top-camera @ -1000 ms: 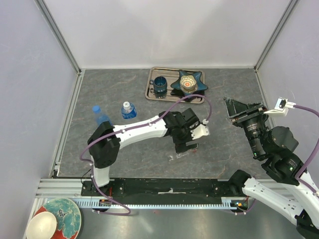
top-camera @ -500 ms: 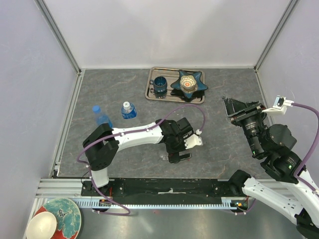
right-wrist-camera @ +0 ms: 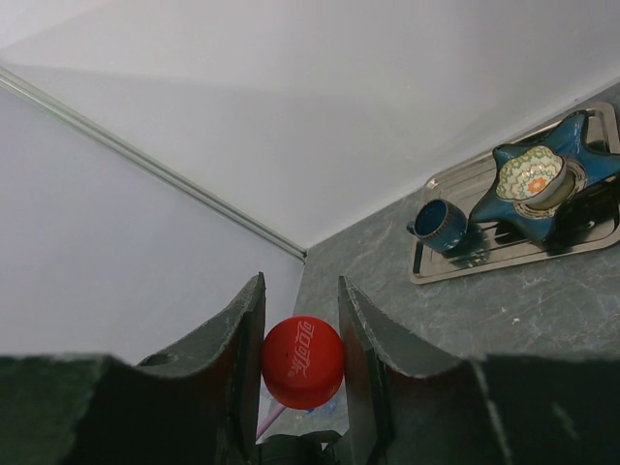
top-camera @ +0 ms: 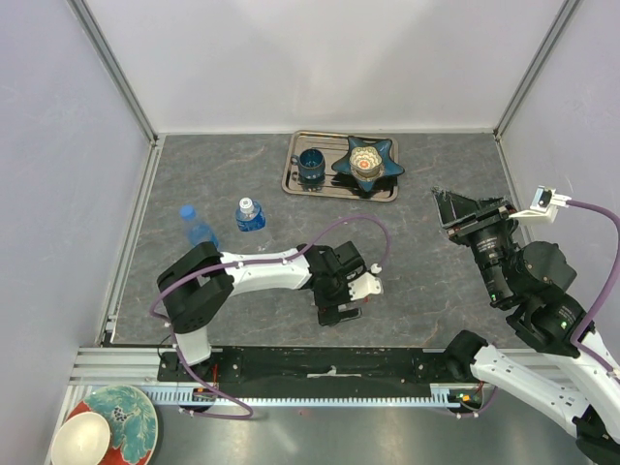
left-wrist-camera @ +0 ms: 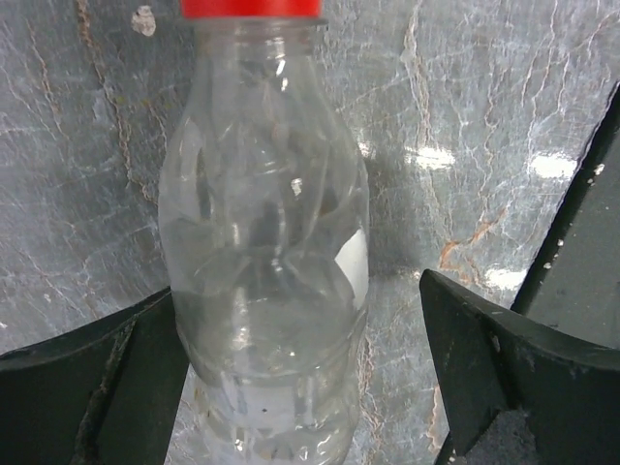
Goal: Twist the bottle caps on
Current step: Pick up the plastic bottle at the center of the board.
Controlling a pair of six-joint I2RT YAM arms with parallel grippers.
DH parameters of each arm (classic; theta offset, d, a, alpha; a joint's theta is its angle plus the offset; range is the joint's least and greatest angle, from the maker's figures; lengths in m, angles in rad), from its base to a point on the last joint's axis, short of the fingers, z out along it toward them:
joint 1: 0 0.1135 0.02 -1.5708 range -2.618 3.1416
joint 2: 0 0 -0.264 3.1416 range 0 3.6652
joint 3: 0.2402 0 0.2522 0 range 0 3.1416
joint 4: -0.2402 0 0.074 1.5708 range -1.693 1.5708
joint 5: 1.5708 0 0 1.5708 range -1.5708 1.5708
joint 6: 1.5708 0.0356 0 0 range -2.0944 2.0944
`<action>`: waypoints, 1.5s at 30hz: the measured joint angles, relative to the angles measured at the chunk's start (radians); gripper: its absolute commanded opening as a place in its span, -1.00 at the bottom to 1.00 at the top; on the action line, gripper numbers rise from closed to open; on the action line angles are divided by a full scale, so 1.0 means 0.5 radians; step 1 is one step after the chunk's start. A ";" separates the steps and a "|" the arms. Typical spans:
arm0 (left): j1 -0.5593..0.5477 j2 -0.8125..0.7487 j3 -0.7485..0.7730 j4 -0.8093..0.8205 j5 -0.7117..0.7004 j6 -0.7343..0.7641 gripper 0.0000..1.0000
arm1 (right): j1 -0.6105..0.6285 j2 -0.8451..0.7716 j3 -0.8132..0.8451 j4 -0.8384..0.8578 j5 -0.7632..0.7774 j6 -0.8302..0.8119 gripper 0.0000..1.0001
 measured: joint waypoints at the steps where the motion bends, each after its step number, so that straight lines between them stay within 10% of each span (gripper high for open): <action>1: 0.000 -0.006 -0.018 0.029 -0.005 0.008 0.99 | 0.000 0.000 0.000 0.001 0.000 -0.001 -0.35; 12: -0.002 -0.034 -0.101 0.256 -0.101 0.043 0.29 | 0.000 0.033 0.000 0.001 -0.010 0.000 -0.40; 23: -0.007 -0.083 -0.097 0.263 -0.302 0.117 0.08 | 0.000 0.037 0.000 0.001 -0.028 -0.019 -0.42; 34: 0.033 -0.929 0.626 0.035 -0.500 0.245 -0.53 | 0.000 0.159 0.197 -0.031 -0.159 -0.313 -0.41; 40: 0.038 -1.834 0.090 0.492 -0.254 0.092 -0.97 | 0.000 0.301 0.523 -0.064 -0.417 -0.530 -0.40; 45: 0.201 -1.827 -0.452 0.736 0.227 -0.214 -0.97 | 0.000 0.420 0.803 -0.169 -0.773 -0.671 -0.41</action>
